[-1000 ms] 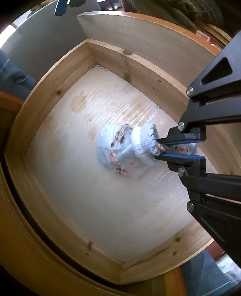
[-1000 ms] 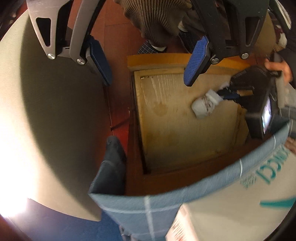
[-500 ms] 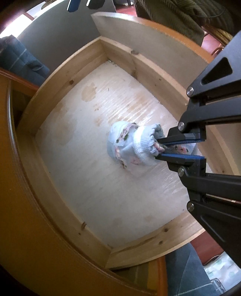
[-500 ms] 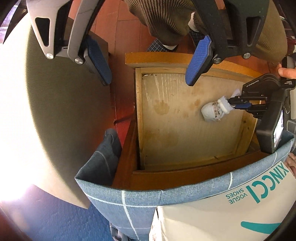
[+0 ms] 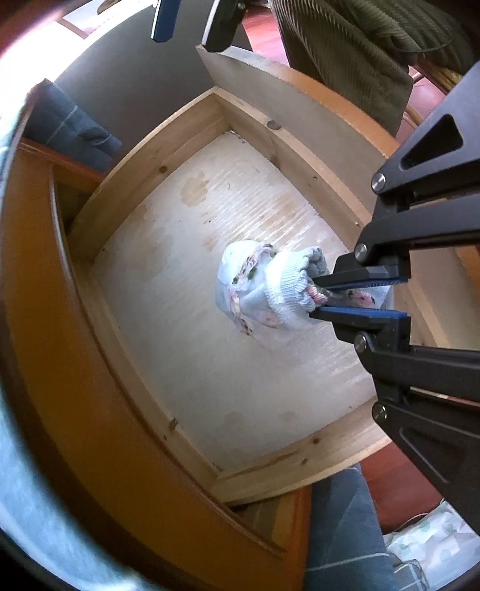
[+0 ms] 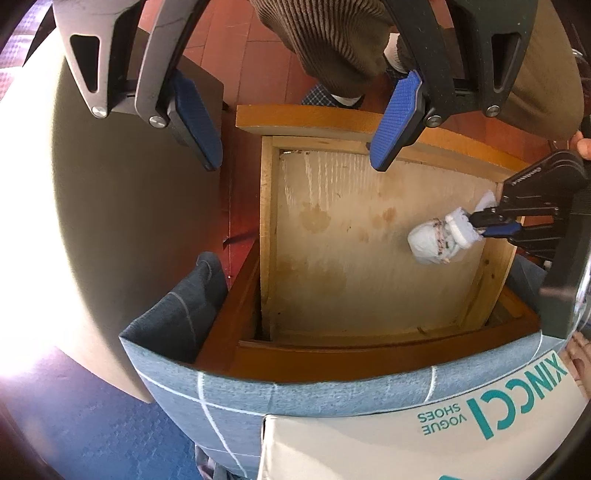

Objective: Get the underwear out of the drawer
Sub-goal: 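Lift the pink floral underwear out of the drawer with the left tool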

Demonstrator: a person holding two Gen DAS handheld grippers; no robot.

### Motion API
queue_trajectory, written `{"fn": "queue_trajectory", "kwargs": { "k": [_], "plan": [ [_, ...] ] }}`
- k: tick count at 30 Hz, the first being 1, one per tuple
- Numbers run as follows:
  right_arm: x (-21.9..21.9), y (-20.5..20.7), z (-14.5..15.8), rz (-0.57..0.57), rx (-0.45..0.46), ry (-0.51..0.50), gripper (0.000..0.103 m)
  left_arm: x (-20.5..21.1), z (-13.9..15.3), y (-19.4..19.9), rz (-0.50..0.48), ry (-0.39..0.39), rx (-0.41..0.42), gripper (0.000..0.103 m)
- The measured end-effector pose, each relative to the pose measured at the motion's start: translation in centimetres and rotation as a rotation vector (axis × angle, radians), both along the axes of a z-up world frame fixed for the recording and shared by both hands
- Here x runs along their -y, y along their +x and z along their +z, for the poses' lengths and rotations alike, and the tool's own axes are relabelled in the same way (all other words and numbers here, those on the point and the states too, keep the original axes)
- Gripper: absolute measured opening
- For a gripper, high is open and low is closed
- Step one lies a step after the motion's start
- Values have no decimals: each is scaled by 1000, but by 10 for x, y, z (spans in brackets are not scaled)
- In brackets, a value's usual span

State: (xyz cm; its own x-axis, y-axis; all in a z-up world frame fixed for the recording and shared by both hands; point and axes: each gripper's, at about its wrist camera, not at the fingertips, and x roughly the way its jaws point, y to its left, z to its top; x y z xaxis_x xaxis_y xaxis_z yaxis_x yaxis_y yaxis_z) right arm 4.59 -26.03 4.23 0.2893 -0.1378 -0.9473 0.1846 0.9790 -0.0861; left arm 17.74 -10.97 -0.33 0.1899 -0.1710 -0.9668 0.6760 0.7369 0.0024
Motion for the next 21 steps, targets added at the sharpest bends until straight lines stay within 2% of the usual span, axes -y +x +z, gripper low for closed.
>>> {"fn": "queue_trajectory", "kwargs": {
  "k": [10,21],
  "plan": [
    [-5,5,-3,29,-13,-46,80,-14,21,-12,57,-48,14,8],
    [-8,6,-2,46,-18,-47,80,-25,63,-36,56,-96,60,8]
  ]
}}
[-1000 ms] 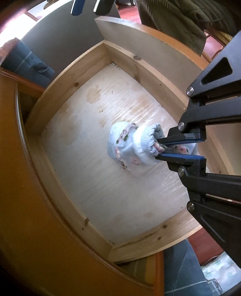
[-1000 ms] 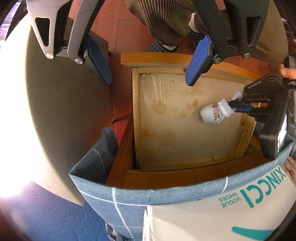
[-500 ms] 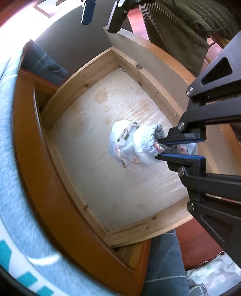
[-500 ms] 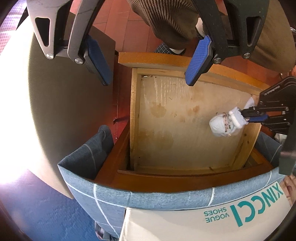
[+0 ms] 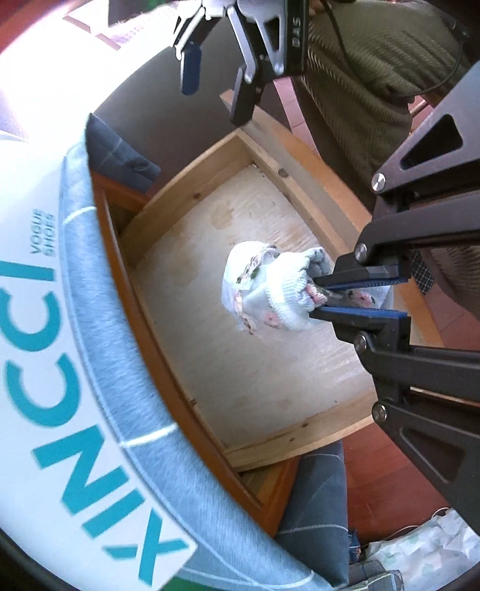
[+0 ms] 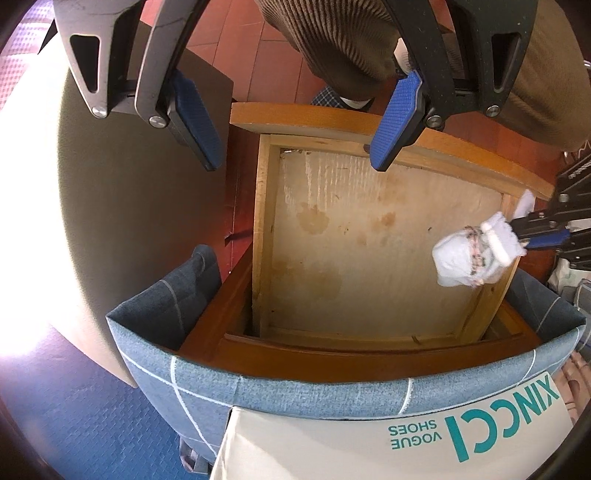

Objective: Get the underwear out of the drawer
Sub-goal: 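Lift the pink floral underwear out of the drawer with the left tool, then lower the pink floral underwear into the white box and open the left tool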

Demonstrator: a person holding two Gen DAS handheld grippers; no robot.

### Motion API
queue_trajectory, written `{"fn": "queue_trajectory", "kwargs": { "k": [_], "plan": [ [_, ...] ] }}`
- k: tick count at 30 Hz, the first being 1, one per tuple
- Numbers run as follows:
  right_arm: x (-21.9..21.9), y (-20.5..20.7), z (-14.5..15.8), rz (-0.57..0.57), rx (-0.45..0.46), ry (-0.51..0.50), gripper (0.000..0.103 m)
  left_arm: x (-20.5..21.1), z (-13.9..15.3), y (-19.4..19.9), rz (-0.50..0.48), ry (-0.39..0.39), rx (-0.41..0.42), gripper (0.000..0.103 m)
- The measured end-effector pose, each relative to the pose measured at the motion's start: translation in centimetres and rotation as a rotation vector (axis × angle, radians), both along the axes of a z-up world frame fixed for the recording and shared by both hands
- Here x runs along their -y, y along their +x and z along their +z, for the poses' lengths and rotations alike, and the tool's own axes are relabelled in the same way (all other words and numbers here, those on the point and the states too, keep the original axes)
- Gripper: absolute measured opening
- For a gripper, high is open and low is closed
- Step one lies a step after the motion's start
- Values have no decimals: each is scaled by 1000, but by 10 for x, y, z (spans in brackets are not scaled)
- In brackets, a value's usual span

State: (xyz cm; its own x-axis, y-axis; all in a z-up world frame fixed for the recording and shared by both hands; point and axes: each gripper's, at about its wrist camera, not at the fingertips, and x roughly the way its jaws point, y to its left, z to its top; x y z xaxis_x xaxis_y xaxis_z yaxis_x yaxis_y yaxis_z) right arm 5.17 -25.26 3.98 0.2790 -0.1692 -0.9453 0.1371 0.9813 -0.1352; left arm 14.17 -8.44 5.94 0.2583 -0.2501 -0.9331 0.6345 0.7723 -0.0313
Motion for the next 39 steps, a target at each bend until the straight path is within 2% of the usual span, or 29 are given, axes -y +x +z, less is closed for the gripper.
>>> {"fn": "queue_trajectory", "kwargs": {
  "k": [11,25,29,33,36,39],
  "plan": [
    [0,0,0,-1,-1,-2,80,-18,62,-21,19,-69,61,8],
    [2,-1,0,-4,2,6,80,-45,183,-36,45,-185,202,8],
    [2,-1,0,-3,4,6,80,-54,222,-23,82,-225,261,8],
    [2,-1,0,-4,4,11,80,-50,251,6,120,-207,335,8],
    [3,-2,0,-5,9,13,80,-47,256,37,157,-199,349,8],
    [3,-3,1,-4,12,17,80,-34,246,68,184,-181,330,8]
  ]
}}
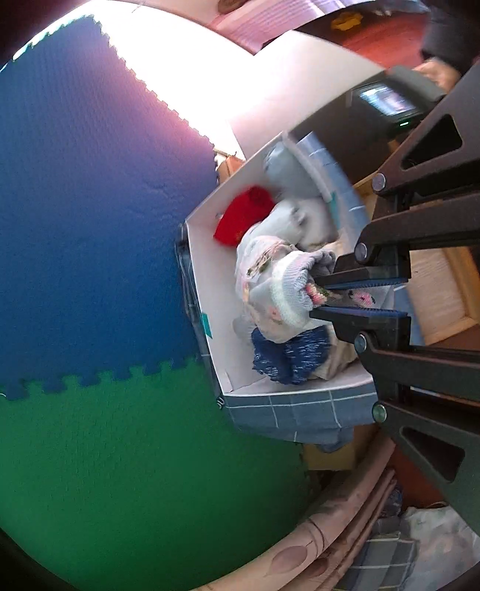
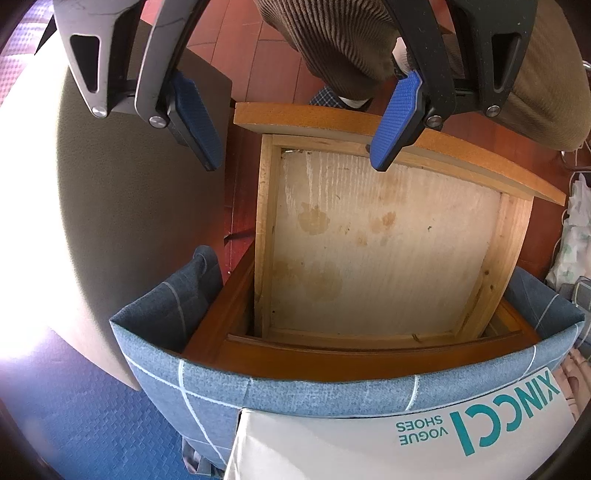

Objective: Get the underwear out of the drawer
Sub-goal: 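Lower the pink floral underwear into the white box and open the left tool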

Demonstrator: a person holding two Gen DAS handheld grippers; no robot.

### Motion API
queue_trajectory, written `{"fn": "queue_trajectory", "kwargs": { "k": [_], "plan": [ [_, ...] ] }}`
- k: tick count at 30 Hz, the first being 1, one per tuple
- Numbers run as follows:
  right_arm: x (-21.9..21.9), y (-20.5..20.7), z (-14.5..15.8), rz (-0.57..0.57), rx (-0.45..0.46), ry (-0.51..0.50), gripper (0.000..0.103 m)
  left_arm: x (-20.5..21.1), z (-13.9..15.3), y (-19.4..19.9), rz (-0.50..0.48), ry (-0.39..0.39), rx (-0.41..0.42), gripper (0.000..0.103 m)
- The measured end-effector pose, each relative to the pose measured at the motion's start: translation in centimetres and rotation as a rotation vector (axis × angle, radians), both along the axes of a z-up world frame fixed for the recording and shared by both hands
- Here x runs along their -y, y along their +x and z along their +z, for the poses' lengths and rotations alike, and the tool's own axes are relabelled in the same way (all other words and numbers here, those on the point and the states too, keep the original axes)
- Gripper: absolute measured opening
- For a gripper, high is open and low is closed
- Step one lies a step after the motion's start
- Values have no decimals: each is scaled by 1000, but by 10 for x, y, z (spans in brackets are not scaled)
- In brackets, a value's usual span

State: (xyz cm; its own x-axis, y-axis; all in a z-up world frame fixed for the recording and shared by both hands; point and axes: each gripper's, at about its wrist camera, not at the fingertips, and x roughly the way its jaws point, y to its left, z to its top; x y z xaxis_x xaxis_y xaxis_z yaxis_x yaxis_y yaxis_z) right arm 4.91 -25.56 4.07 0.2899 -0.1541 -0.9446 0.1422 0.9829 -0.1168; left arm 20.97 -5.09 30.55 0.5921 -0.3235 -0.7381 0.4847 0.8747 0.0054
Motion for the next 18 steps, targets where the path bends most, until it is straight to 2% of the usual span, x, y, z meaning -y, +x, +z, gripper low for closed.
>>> {"fn": "queue_trajectory", "kwargs": {
  "k": [5,13,18],
  "plan": [
    [0,0,0,4,1,17,80,22,-32,44,33,15,-60,8],
    [2,0,0,-3,3,50,80,49,-87,82,73,68,-150,9],
    [0,-1,1,1,7,64,80,50,-90,80,78,73,-118,11]
  ]
}}
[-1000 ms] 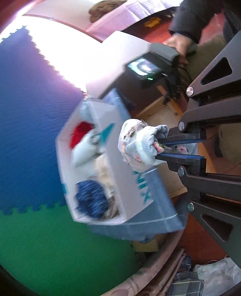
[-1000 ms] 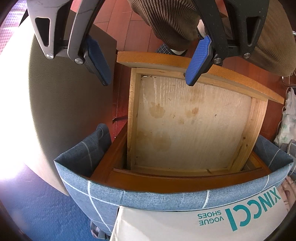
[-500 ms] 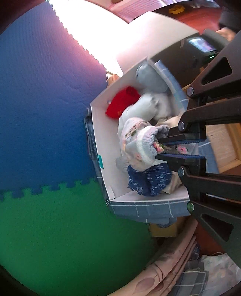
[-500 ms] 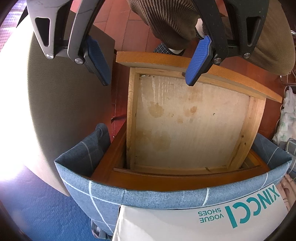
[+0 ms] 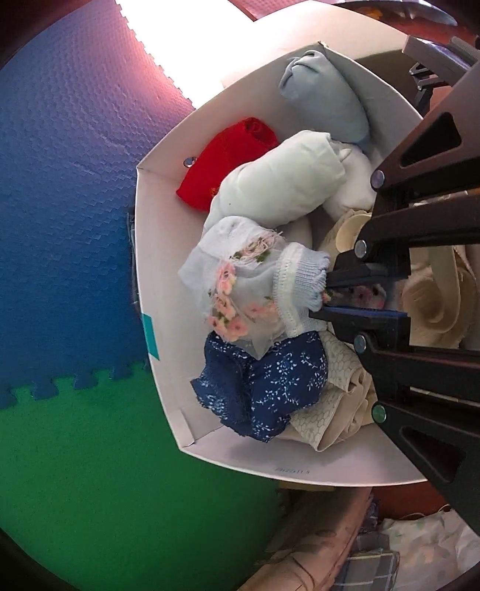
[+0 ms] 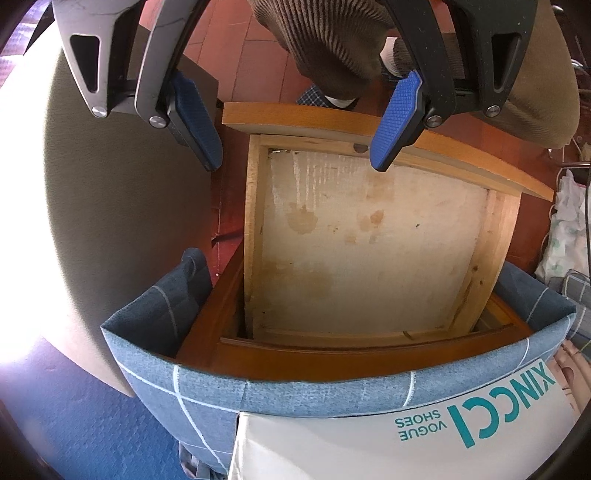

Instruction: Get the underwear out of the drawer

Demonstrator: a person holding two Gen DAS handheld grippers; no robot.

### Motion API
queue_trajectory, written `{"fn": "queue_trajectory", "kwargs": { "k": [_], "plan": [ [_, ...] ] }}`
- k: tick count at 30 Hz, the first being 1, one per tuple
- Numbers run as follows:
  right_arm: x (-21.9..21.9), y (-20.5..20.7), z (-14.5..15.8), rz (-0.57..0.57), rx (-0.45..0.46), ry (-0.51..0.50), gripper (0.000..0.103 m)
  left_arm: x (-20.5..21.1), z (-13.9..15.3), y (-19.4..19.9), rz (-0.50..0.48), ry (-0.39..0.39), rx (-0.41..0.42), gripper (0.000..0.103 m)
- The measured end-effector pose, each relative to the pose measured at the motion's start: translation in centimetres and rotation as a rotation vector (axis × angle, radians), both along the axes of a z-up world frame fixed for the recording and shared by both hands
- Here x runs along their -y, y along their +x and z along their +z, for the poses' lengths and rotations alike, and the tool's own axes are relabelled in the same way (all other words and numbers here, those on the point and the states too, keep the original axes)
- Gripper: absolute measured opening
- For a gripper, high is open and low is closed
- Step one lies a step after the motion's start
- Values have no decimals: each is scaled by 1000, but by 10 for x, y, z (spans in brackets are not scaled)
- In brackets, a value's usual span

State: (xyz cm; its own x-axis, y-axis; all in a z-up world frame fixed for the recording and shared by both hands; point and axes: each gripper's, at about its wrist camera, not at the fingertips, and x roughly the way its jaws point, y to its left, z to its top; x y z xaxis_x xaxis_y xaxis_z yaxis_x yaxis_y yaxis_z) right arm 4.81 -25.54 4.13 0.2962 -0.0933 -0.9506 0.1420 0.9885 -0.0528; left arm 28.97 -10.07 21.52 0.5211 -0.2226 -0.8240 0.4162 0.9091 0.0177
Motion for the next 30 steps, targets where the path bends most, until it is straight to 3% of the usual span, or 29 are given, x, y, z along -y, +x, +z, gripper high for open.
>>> {"fn": "queue_trajectory", "kwargs": {
  "k": [2,4,11,15,19,26,30],
  "plan": [
    [-1,0,1,0,1,6,80,-1,2,-5,1,14,16,17],
    [-4,0,3,3,9,5,80,-1,4,-8,11,20,24,38],
    [-18,-2,11,17,33,-7,80,-12,26,-52,27,8,132,50],
    [-26,-2,16,25,49,-16,80,-26,34,-97,67,25,218,66],
    [-32,-3,21,26,71,-19,80,-38,16,-133,105,17,209,67],
    [-38,-11,33,7,124,-51,87,-62,-49,-176,222,53,130,67],
    [-37,-20,34,-15,126,11,88,-70,-78,-193,267,64,86,67]
  ]
}}
